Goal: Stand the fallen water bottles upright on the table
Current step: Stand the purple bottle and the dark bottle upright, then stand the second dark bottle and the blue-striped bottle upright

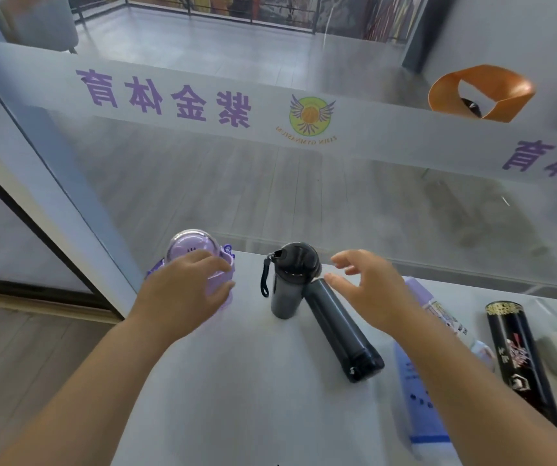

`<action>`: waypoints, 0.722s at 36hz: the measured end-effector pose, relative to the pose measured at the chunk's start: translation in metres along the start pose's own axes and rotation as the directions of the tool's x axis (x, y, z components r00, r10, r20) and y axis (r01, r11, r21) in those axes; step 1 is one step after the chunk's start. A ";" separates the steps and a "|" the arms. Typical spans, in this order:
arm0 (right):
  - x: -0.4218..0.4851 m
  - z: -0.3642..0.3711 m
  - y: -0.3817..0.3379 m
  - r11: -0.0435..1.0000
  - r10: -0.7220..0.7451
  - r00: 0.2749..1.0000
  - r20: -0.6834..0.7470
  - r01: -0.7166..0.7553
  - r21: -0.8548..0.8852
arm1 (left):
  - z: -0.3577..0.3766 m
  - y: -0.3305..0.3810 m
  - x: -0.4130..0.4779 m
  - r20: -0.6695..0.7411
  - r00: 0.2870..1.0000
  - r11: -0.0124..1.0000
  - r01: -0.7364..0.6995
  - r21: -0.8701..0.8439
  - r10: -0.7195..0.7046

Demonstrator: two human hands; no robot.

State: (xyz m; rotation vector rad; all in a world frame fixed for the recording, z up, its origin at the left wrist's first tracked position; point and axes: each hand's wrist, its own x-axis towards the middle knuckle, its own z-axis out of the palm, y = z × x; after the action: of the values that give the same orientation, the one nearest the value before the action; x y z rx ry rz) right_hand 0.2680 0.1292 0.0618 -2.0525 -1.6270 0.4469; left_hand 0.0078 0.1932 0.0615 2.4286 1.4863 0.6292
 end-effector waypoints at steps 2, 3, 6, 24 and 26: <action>-0.017 -0.004 0.014 0.999 0.034 0.999 0.008 -0.034 0.013 | 0.010 0.006 -0.011 0.027 0.996 0.995 -0.090 0.047 0.089; -0.026 -0.005 0.021 0.999 0.048 0.999 0.012 -0.048 0.016 | 0.015 0.009 -0.016 0.047 0.992 0.991 -0.122 0.059 0.119; -0.056 -0.007 0.045 0.997 0.074 0.997 0.030 -0.074 0.002 | 0.031 0.020 -0.029 0.132 0.981 0.984 -0.156 0.089 0.143; -0.173 0.007 0.150 0.879 0.434 0.897 0.087 -0.399 -0.262 | 0.169 0.117 -0.039 0.587 0.696 0.855 -0.519 0.013 0.414; -0.177 0.009 0.154 0.851 0.498 0.858 0.127 -0.455 -0.262 | 0.183 0.122 -0.034 0.570 0.690 0.825 -0.564 0.035 0.447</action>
State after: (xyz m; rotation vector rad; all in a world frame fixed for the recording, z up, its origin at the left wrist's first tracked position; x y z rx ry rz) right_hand 0.3459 -0.0685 -0.0384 -2.6742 -1.2919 0.6731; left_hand 0.1761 0.1120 -0.0588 2.8620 0.6631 -0.1711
